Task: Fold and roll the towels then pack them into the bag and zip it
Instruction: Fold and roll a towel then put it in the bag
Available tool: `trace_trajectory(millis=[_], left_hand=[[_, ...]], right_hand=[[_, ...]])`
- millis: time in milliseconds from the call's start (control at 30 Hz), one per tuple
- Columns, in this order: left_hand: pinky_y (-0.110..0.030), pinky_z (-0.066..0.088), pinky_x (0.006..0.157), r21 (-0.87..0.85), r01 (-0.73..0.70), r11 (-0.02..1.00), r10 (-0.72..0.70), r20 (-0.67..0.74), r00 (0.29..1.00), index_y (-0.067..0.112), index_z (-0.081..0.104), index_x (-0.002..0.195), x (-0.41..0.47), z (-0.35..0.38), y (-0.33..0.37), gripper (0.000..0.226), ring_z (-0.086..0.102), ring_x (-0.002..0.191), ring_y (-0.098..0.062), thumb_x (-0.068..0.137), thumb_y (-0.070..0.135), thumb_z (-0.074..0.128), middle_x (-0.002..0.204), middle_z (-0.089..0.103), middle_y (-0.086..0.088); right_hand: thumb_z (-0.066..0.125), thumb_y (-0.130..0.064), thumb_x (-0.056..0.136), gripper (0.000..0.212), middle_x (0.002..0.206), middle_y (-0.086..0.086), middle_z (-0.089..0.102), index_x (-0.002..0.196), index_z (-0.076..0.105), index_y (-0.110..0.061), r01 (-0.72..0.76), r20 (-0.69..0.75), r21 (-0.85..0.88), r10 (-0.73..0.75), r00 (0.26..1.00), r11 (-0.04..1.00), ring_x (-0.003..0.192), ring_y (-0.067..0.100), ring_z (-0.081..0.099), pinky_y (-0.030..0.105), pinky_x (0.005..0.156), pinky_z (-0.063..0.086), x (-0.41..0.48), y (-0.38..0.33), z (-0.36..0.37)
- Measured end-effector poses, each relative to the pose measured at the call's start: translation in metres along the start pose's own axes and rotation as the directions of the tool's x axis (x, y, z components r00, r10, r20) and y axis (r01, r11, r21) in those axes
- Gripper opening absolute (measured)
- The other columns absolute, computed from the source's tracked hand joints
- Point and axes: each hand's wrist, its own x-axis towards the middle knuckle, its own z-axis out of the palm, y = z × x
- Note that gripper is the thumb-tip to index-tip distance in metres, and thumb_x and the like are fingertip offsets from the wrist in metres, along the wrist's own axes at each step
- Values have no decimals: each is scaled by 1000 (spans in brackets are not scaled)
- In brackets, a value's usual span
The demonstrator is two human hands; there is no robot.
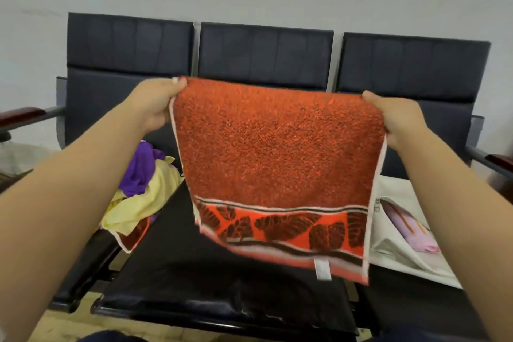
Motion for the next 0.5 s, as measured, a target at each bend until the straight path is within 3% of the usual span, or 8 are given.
trace_trajectory(millis=[100,167,233,333,433,500], left_hand=[[-22,53,50,54,199,979,-198,-25,980,5,58,84,0,3,-10,20,63,50,-5,98,3,44,60,66,1],[-22,53,44,33,230,973,-227,-72,971,3,57,82,-2,18,-9,19,62,45,-8,97,0,45,57,64,-2],[-23,53,44,-2,209,978,-208,-93,974,4,56,79,-6,42,-3,19,61,43,-9,95,-2,48,53,63,-4],[-27,57,53,-14,174,985,-174,15,985,5,58,82,-18,87,7,14,64,54,-13,93,0,51,58,64,-4],[-34,60,69,85,77,993,-86,115,990,-3,63,94,-37,124,16,10,67,70,-19,89,1,56,82,69,-14],[-36,59,79,77,20,997,-28,106,994,-6,65,103,-45,132,23,21,69,85,-24,86,-1,55,99,70,-20]], right_hand=[[80,-20,77,28,79,10,64,66,58,-10,-50,-84,-107,42,996,993,79,23,62,43,79,54,7,14,15],[81,-29,73,29,78,11,65,60,59,-13,6,-122,-208,-32,992,978,79,24,62,49,86,54,6,17,33],[75,-37,73,32,79,15,69,62,66,-10,129,-117,-358,-182,976,925,76,24,63,46,87,53,-6,10,59],[66,-32,86,32,87,14,72,76,72,-2,363,23,-493,-405,914,791,85,26,65,33,81,46,-38,-2,102],[62,-28,89,23,84,3,71,77,71,-10,534,228,-502,-491,841,681,80,17,63,30,72,44,-65,-7,137],[60,-33,92,22,79,-4,66,80,65,-14,537,278,-427,-460,843,727,72,9,60,25,64,45,-66,-4,144]])
